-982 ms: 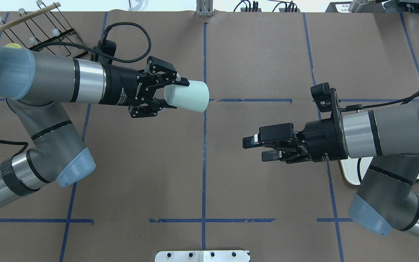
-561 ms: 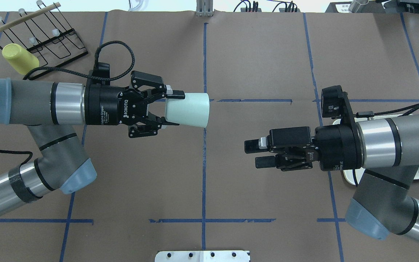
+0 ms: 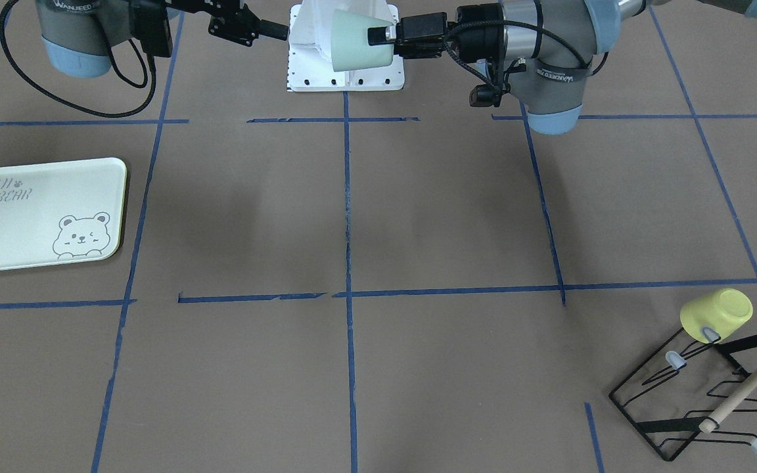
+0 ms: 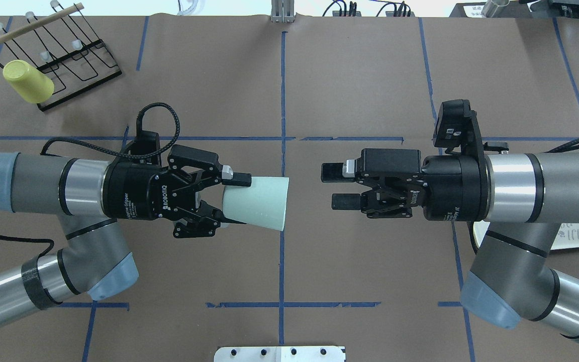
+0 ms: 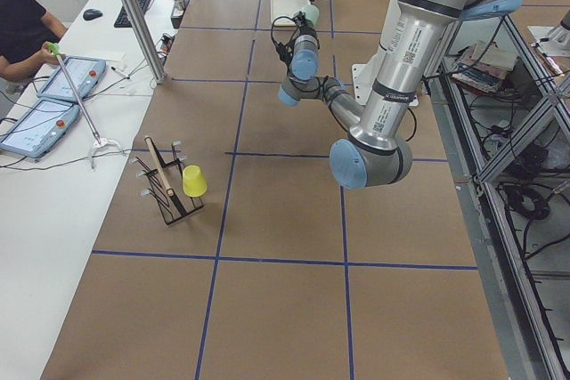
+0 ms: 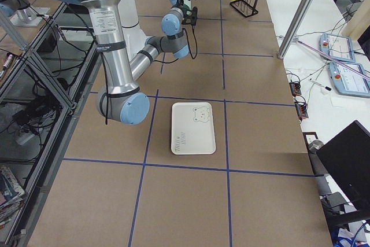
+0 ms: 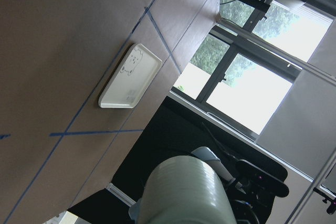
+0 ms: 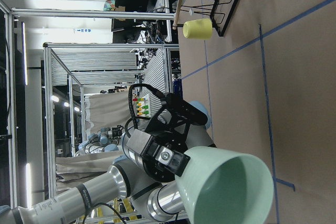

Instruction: Left arm grabs green cup and hands to right arm on tray

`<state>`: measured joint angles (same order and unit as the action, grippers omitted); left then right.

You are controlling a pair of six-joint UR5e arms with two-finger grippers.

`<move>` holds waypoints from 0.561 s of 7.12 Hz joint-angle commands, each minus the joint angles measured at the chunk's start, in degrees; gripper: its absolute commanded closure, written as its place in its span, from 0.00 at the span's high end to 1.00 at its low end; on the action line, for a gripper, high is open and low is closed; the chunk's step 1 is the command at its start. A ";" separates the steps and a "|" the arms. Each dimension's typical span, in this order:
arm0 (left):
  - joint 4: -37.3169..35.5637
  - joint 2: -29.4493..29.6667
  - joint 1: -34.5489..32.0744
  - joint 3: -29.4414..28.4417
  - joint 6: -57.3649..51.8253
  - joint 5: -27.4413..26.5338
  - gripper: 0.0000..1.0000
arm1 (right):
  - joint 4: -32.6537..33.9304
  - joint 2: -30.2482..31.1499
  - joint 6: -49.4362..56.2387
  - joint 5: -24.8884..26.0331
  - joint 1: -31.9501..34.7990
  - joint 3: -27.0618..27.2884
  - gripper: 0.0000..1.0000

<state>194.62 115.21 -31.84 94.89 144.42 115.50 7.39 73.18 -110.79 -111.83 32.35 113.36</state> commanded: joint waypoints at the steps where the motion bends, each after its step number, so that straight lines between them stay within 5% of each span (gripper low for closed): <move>1: 2.95 -0.08 0.28 0.04 1.04 -2.71 0.05 | -0.10 -1.81 -0.75 0.74 -1.40 -0.25 0.99; 4: 3.66 -0.08 0.28 -0.05 1.13 -3.09 0.06 | -0.01 -3.48 -1.10 2.83 -3.42 -0.25 0.99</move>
<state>198.07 115.14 -31.56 94.87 145.52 112.57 7.37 70.18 -111.73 -110.23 29.91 113.12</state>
